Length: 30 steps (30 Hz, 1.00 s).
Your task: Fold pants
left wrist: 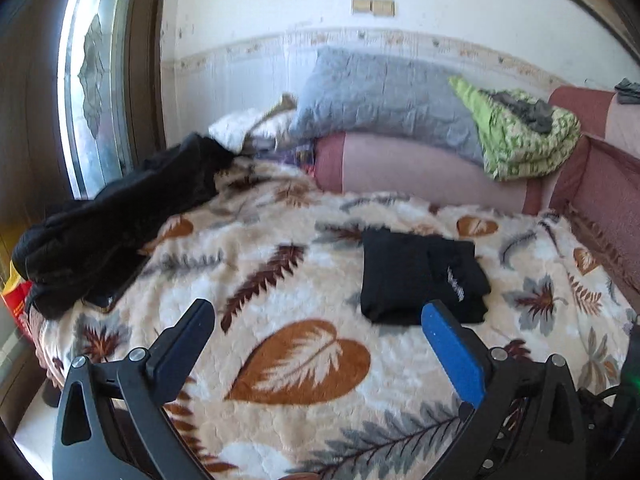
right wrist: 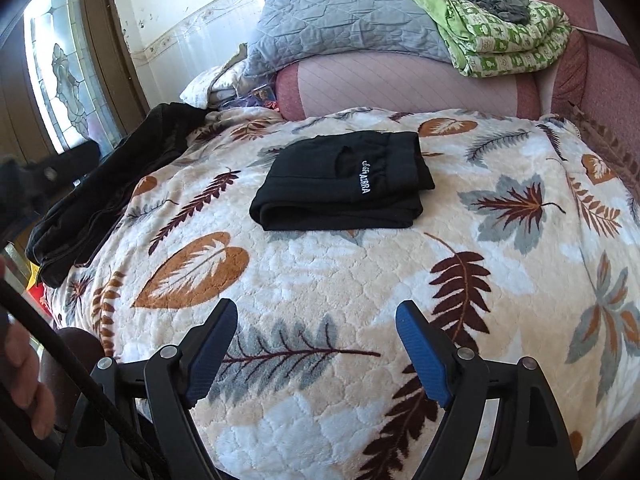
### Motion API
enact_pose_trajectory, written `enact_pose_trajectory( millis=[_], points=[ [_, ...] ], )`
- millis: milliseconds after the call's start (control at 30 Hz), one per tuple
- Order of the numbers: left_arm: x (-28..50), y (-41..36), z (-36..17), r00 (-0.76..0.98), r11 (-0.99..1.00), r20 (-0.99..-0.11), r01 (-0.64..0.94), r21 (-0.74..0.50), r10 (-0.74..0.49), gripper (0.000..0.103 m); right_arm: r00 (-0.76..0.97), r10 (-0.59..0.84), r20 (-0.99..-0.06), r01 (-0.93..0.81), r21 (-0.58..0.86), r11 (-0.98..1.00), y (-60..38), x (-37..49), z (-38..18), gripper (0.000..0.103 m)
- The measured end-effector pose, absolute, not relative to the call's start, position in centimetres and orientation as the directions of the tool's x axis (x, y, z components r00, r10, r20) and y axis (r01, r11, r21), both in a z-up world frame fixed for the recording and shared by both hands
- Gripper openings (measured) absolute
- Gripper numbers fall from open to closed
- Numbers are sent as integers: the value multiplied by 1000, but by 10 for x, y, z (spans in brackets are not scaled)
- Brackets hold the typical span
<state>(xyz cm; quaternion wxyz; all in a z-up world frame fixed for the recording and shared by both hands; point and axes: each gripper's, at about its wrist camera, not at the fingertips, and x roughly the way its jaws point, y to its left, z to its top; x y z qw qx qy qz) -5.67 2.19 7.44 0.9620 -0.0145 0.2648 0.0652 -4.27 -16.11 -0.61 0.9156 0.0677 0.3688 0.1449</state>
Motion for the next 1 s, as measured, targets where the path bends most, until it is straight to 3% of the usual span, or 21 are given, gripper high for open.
enact_pose_trajectory(
  millis=[300,1000],
  points=[
    [-36,28,30,724,995,-688,-99,-25,55,103,647,317,-693,-231,218,948,-150,-41,-18,86],
    [-23,28,0,640,996,-768,-65,-52,2,103,608,290,-739,-211,202,956,-148,-33,-35,87]
  ],
)
